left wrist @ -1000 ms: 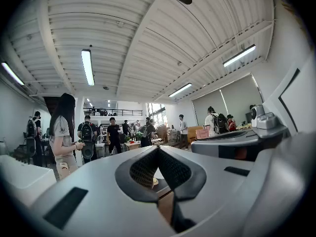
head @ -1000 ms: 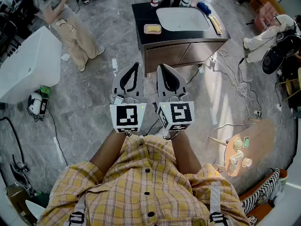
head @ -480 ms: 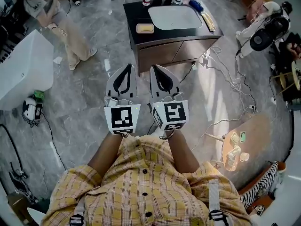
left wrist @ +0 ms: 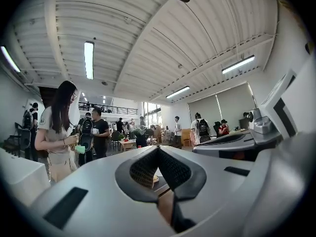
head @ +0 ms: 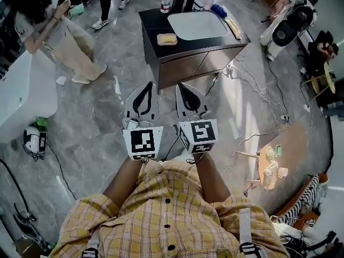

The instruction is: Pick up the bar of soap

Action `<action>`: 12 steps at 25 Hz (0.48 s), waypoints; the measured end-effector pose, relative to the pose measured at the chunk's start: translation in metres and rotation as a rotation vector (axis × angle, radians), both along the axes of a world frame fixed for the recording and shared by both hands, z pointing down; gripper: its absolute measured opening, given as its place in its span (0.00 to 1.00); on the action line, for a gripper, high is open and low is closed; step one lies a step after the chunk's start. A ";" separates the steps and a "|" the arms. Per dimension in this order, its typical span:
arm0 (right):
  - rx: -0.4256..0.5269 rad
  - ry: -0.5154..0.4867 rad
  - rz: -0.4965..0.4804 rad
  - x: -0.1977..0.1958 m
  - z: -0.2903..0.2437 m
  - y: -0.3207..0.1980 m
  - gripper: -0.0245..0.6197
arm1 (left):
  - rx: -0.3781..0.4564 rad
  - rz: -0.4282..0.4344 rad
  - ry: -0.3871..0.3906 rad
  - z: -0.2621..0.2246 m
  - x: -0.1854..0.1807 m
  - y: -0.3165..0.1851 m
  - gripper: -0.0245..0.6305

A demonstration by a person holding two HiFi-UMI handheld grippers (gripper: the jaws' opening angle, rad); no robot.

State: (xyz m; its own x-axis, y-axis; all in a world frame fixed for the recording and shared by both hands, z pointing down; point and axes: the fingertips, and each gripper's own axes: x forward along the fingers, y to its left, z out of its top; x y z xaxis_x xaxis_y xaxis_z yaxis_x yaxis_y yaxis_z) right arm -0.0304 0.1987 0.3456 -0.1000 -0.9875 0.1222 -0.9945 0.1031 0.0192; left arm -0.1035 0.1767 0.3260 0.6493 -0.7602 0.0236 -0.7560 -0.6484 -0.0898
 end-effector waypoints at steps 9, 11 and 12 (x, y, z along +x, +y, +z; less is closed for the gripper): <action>-0.010 0.016 0.123 -0.024 -0.006 -0.008 0.07 | -0.035 0.032 0.022 0.007 -0.052 -0.028 0.05; -0.009 0.018 0.134 -0.025 -0.008 -0.012 0.07 | -0.031 0.035 0.027 0.005 -0.057 -0.033 0.05; -0.007 0.022 0.138 -0.025 -0.009 -0.015 0.07 | -0.029 0.035 0.028 0.004 -0.058 -0.036 0.05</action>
State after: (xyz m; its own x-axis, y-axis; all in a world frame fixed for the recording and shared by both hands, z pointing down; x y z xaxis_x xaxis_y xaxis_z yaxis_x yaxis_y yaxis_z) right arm -0.0549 0.1832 0.3366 0.0398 -0.9907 0.1300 -0.9985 -0.0347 0.0414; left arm -0.1616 0.1403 0.3296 0.6761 -0.7363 0.0267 -0.7347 -0.6765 -0.0495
